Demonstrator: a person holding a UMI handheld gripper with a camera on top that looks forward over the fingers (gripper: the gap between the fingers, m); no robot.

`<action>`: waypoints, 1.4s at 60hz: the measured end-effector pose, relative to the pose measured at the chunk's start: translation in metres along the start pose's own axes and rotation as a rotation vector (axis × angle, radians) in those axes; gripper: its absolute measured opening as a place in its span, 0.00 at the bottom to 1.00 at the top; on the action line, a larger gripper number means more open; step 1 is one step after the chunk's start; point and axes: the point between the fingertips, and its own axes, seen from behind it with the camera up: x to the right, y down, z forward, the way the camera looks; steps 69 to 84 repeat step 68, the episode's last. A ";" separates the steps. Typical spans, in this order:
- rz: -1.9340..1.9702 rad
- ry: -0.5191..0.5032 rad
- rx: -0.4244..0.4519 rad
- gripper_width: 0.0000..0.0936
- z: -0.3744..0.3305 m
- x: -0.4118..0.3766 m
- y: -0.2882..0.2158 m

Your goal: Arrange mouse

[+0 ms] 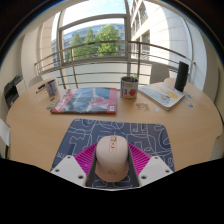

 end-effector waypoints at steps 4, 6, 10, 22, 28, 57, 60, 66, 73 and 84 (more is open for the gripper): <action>-0.009 0.015 0.002 0.67 -0.003 0.003 0.001; -0.016 0.027 0.013 0.78 -0.009 0.004 -0.002; -0.020 0.032 0.030 0.90 -0.028 0.000 -0.008; -0.023 0.072 0.107 0.91 -0.126 -0.009 -0.034; -0.009 0.098 0.134 0.91 -0.184 -0.015 -0.036; -0.020 0.134 0.184 0.91 -0.353 -0.051 0.002; -0.017 0.131 0.181 0.91 -0.354 -0.055 0.005; -0.019 0.137 0.183 0.90 -0.358 -0.056 0.006; -0.021 0.138 0.185 0.91 -0.359 -0.056 0.005; -0.021 0.138 0.185 0.91 -0.359 -0.056 0.005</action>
